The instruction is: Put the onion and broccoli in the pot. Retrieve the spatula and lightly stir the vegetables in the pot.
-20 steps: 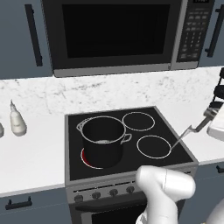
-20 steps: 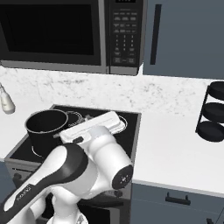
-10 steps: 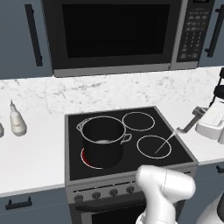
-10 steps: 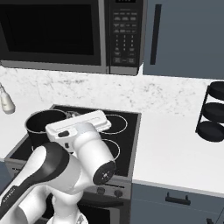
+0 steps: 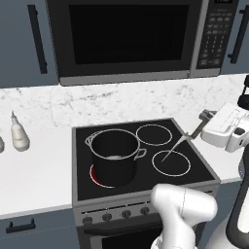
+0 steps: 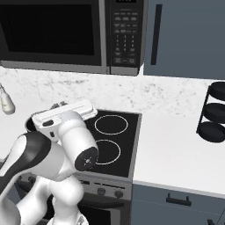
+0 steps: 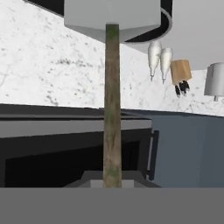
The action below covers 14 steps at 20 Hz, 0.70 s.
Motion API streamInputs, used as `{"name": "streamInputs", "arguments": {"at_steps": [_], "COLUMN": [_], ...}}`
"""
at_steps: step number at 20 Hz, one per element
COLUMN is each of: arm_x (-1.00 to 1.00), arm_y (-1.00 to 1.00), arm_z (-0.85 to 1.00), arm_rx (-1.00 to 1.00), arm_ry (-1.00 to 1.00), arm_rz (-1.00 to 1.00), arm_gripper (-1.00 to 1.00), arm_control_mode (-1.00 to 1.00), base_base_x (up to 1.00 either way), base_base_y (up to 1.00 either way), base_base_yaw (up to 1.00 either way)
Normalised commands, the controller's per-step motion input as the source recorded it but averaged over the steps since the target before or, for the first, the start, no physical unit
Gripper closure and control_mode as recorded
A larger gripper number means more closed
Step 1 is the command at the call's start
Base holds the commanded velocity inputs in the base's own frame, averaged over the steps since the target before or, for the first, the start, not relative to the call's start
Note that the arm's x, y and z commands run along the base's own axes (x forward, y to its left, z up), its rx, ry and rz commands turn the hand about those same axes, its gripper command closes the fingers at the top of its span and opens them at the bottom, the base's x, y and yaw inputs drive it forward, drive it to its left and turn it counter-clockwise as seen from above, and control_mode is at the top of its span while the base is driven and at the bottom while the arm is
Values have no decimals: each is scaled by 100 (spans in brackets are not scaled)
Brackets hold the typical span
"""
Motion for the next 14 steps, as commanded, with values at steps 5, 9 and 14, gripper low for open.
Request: {"name": "streamInputs", "arguments": {"at_steps": [5,9,14], "arm_x": [0,-3,-1], "arm_y": [19,39,43], "arm_z": [57,2,-3], "arm_rx": [6,4,5], "arm_ry": [7,0,0], "arm_rz": [0,0,0], "arm_gripper": [100,100,100], "arm_control_mode": [-100,-100,-100], "base_base_x": [0,0,0], "base_base_y": [0,0,0], "base_base_yaw": [0,0,0]}}
